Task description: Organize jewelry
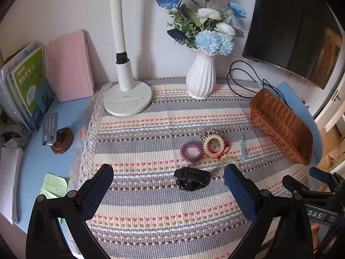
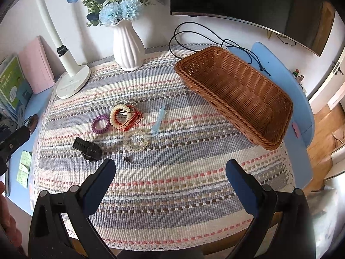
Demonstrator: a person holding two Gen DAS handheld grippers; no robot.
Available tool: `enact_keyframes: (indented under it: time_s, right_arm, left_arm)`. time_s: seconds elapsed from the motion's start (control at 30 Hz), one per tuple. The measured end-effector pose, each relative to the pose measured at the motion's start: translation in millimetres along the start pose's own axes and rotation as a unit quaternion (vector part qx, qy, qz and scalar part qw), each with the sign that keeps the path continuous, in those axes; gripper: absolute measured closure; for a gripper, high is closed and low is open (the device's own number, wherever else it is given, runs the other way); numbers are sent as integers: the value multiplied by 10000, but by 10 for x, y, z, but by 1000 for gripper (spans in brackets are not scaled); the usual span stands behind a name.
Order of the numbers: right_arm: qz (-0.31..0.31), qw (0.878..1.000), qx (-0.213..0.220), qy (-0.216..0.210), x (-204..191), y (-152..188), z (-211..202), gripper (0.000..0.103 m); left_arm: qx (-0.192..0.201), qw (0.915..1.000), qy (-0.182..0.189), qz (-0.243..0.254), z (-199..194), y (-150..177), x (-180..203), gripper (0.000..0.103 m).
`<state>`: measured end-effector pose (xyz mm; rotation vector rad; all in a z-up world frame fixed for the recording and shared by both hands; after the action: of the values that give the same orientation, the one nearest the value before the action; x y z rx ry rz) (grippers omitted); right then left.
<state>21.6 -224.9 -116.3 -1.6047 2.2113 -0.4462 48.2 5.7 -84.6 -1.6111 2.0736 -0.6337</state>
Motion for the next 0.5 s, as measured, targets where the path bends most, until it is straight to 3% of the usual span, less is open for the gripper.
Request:
enact_keyframes:
  time_s: [0.33,0.5]
  right_arm:
    - [51,10000,-57,-14,55,24,38,1]
    - [71,9999,-130,-8,90,32,86,1]
  left_arm:
    - [-109,9994,205,-242,81,36,-9,1]
    - [-364,9946,663,-711,403,-37,-33,1]
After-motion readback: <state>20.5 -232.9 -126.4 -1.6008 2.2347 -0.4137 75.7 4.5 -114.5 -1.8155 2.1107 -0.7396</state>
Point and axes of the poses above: each gripper's, at about its wrist camera, not at the fingertips, and z roughly the way its jaws point, x to its right, y to its underside, the point moved 8 cm from there along z, roughly the way its jaws point, and after that the axes turned 12 degrees about z, right-handed, at the moved point
